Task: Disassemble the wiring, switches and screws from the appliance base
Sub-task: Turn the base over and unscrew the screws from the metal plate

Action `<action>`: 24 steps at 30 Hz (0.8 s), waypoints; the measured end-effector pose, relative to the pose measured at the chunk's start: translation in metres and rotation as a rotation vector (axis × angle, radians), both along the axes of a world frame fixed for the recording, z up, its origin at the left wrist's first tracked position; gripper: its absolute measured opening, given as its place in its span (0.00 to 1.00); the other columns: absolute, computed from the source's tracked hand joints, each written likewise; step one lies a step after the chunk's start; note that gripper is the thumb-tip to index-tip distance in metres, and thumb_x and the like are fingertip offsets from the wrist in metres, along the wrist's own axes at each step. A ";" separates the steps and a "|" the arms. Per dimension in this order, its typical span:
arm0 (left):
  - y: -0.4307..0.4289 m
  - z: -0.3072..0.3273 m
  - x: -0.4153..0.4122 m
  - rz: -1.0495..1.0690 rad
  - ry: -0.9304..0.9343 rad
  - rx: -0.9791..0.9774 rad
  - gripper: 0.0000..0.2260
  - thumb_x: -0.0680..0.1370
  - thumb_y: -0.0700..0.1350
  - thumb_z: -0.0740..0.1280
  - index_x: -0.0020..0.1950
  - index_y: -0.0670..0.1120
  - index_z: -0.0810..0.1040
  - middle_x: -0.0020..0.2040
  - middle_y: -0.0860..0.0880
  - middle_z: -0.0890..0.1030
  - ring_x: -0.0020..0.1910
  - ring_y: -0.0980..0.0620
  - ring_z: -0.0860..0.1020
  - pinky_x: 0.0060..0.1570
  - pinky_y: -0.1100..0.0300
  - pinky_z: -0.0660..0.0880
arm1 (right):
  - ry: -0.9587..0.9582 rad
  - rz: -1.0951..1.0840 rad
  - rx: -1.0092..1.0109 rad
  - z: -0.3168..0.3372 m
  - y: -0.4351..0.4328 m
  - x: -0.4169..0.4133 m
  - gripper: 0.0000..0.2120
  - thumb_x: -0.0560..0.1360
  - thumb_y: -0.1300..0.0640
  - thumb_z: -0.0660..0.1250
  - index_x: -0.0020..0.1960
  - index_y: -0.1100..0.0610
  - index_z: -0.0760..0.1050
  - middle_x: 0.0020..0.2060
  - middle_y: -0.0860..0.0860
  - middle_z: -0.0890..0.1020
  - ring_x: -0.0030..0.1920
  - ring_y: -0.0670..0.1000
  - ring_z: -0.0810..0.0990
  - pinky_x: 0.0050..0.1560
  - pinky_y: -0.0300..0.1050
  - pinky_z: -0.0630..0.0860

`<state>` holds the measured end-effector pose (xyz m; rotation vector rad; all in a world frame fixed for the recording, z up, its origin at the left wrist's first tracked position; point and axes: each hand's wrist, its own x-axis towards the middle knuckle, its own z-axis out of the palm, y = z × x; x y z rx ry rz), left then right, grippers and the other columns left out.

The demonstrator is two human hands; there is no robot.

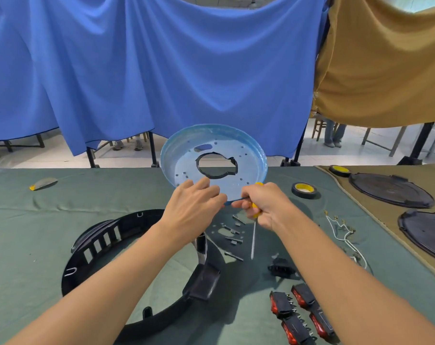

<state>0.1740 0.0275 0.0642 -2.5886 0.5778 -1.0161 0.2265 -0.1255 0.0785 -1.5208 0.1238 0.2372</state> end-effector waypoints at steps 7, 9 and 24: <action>0.013 -0.016 0.015 0.236 0.319 -0.375 0.23 0.80 0.59 0.60 0.70 0.47 0.67 0.69 0.50 0.70 0.67 0.46 0.68 0.59 0.50 0.67 | 0.140 -0.139 -0.003 -0.010 -0.037 0.052 0.11 0.75 0.74 0.49 0.52 0.64 0.66 0.39 0.63 0.75 0.16 0.43 0.66 0.16 0.31 0.56; 0.021 -0.025 0.017 0.298 0.506 -0.405 0.24 0.80 0.62 0.56 0.70 0.48 0.67 0.67 0.49 0.73 0.66 0.46 0.70 0.61 0.50 0.66 | 0.228 -0.159 -0.019 -0.016 -0.048 0.062 0.15 0.76 0.73 0.49 0.59 0.61 0.64 0.40 0.61 0.75 0.22 0.42 0.63 0.17 0.30 0.58; 0.026 -0.032 0.010 0.271 0.566 -0.348 0.24 0.82 0.62 0.49 0.46 0.48 0.77 0.40 0.53 0.79 0.42 0.49 0.75 0.49 0.55 0.63 | 0.228 -0.224 -0.188 -0.039 -0.045 0.081 0.17 0.78 0.72 0.52 0.65 0.63 0.68 0.39 0.61 0.75 0.26 0.45 0.64 0.18 0.32 0.59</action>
